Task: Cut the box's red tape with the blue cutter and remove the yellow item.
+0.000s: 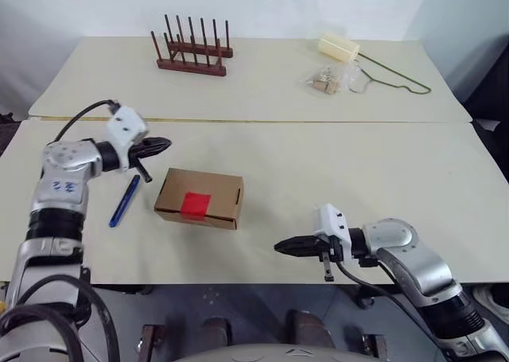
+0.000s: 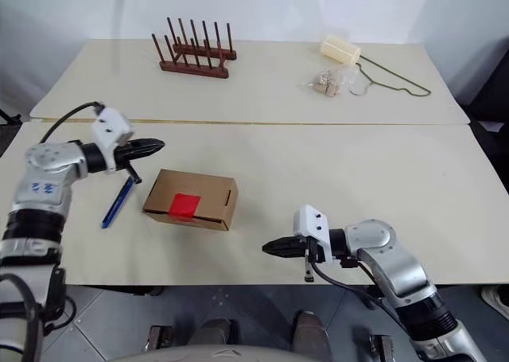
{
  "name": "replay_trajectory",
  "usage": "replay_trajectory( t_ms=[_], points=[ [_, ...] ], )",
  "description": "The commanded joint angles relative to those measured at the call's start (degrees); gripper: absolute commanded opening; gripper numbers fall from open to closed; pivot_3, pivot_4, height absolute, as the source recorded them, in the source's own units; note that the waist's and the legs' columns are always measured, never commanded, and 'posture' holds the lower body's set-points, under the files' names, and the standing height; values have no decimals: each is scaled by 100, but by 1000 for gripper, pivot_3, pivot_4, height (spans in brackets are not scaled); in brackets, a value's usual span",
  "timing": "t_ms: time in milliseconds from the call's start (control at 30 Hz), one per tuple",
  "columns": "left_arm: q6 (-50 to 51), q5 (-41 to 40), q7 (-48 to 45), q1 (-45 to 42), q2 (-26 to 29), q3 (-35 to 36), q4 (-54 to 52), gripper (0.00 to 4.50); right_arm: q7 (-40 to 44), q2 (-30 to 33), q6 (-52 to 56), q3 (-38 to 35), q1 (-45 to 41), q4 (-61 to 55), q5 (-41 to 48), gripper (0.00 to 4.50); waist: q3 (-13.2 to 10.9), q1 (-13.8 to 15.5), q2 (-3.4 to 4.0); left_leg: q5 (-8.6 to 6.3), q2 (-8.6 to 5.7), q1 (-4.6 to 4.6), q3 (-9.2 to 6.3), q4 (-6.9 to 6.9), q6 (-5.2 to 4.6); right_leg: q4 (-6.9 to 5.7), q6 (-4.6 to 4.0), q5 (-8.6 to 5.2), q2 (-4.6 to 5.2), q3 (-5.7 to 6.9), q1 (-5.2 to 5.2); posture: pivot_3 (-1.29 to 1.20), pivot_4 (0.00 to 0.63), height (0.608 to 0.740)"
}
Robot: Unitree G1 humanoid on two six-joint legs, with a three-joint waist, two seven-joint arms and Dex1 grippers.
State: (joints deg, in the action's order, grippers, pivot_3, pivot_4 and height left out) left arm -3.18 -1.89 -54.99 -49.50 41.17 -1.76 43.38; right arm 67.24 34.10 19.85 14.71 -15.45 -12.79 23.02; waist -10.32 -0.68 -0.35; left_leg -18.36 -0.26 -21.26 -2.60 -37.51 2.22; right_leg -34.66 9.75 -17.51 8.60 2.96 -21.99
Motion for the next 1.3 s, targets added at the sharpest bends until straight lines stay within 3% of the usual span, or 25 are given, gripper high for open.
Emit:
replay_trajectory(
  t_ms=[33, 267, 500, 600, 800, 1000, 1300],
  points=[
    [-442, 275, -482, -245, -19, -308, 586, 32, 122, -171, 314, 91, -74, -103, 327, 0, 0, -24, 0, 0, 1, 0, 0, 0, 0, -1, 0, 0, 0, 0, 0, 0, 150, 740],
    [-135, 220, -1371, -289, -6, -484, 614, 32, -98, -524, 889, 144, -333, 13, 422, 0, -4, -71, -7, 0, 3, -6, -1, -14, 0, -19, 0, 0, 1, 0, -7, 0, 150, 740],
    [1684, -338, -2150, 593, 171, -469, -1588, 32, -483, -493, 1928, -159, -489, -226, 820, 0, -4, -81, -7, -4, 4, -20, 0, -29, 0, -38, 0, 0, 5, -2, -25, 0, 150, 740],
    [2624, -563, -2011, 1102, 179, -463, -2947, 32, -666, -431, 2360, -350, -614, -383, 1042, 0, -4, -81, -6, -4, 5, -34, 0, -42, 1, -54, -2, 1, 5, -4, -43, 0, 150, 740],
    [4013, -786, -1464, 1692, 57, -546, -4578, 32, -1182, -592, 2867, -656, -953, -319, 1292, 0, -4, -69, -6, -6, 6, -35, 1, -54, -1, -73, -4, 0, 6, -12, -44, 0, 150, 740],
    [4727, -909, -761, 2120, -93, -431, -5250, 32, -1527, -638, 2563, -658, -1243, 141, 840, 0, -4, -69, -6, -7, 5, -34, 4, -54, -3, -80, -6, -1, 5, -17, -49, 0, 150, 740],
    [5028, -1469, -636, 3058, 580, 293, -6100, 32, -939, 185, 2327, -773, -1404, 384, 638, 0, -4, -75, -7, -8, 7, -36, 8, -50, -3, -78, -10, -2, 6, -21, -57, 0, 150, 740]
  ],
)
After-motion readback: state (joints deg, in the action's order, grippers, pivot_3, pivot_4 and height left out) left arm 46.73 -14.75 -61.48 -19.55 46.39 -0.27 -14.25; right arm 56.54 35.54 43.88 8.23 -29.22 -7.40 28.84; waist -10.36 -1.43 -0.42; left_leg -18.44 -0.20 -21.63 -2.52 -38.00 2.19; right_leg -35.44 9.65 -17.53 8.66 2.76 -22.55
